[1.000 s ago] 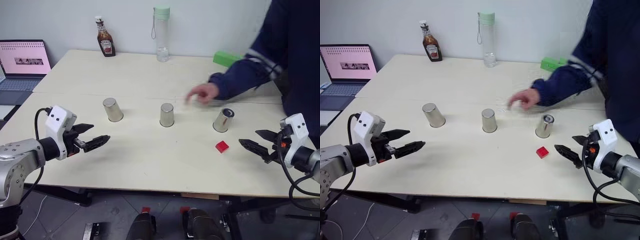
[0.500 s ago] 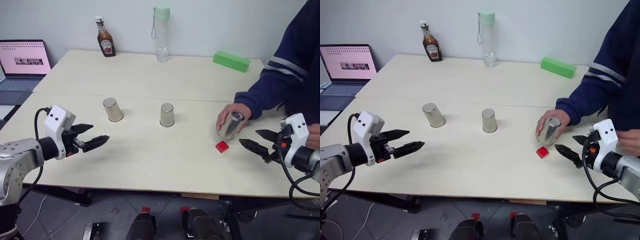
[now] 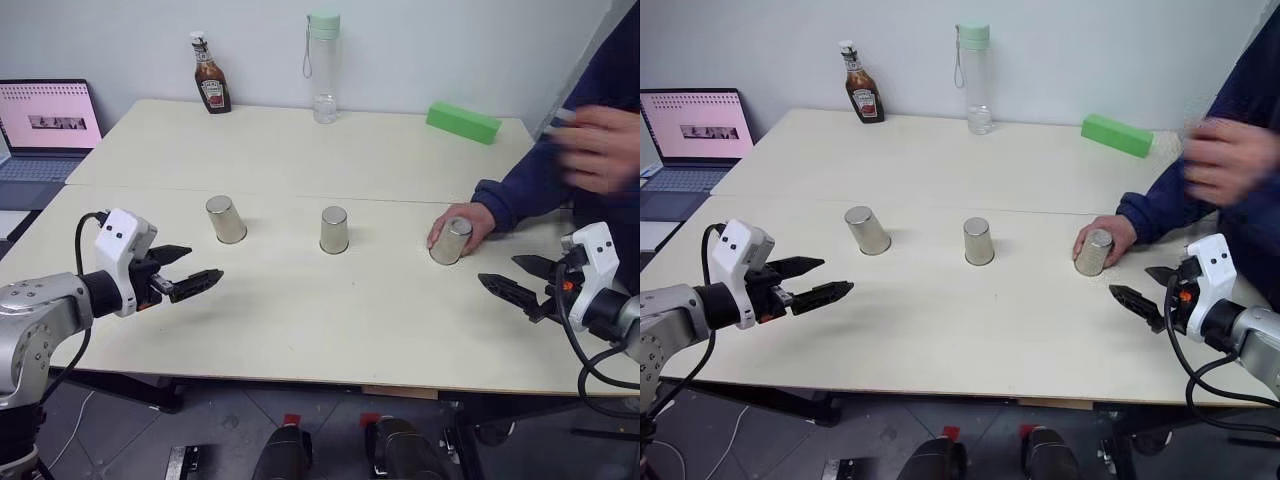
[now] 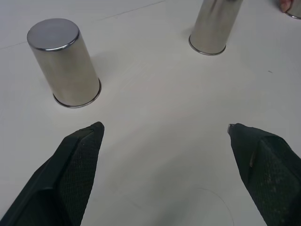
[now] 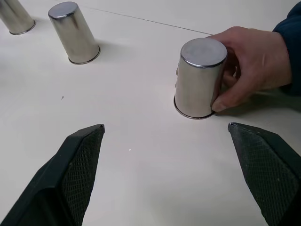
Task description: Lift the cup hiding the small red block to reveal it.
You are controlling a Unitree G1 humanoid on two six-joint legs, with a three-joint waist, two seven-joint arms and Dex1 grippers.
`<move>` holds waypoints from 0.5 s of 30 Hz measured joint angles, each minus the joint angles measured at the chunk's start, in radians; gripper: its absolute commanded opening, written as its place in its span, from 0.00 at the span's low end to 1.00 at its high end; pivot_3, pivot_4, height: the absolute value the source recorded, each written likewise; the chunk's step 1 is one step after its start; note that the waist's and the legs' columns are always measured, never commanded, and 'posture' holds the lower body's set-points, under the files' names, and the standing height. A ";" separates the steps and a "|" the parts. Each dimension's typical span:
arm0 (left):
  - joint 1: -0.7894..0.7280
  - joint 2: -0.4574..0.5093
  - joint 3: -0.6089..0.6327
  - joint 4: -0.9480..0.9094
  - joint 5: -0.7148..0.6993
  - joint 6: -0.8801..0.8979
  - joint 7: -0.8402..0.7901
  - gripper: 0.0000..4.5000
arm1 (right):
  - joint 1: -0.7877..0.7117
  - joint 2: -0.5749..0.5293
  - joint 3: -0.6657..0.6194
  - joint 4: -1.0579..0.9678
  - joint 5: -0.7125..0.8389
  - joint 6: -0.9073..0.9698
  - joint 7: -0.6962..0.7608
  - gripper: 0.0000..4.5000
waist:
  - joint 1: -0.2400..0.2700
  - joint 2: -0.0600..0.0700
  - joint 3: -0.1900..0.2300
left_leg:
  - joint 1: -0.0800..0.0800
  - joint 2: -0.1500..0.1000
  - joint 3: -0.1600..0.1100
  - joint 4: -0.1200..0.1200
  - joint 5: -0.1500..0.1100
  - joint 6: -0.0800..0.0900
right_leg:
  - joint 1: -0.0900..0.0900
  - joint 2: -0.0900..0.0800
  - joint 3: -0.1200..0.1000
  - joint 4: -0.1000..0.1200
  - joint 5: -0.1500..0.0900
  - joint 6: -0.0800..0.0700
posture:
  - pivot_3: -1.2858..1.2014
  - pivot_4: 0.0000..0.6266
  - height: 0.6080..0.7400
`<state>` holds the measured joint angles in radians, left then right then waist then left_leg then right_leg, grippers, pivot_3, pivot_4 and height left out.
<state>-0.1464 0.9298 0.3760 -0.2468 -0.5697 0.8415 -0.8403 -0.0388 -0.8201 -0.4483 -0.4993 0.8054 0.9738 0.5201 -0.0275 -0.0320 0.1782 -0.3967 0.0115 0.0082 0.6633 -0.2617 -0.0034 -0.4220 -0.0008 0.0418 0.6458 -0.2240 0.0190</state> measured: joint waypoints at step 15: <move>-0.004 0.008 0.001 -0.008 0.000 0.001 0.001 1.00 | -0.013 0.012 0.000 0.013 -0.007 -0.004 -0.001 0.99 | 0.000 0.000 0.000 | 0.000 0.000 0.000 0.000 0.000 0.000 | 0.000 0.000 0.000 0.000 0.000 0.000 | 0.52 0.24 1.00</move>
<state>-0.1507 0.9379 0.3765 -0.2550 -0.5696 0.8424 -0.8394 -0.0519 -0.8085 -0.4478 -0.4865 0.7989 0.9698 0.5186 -0.0276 -0.0320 0.1782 -0.3967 0.0114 0.0083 0.6633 -0.2617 -0.0034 -0.4219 -0.0008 0.0419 0.6460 -0.2239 0.0191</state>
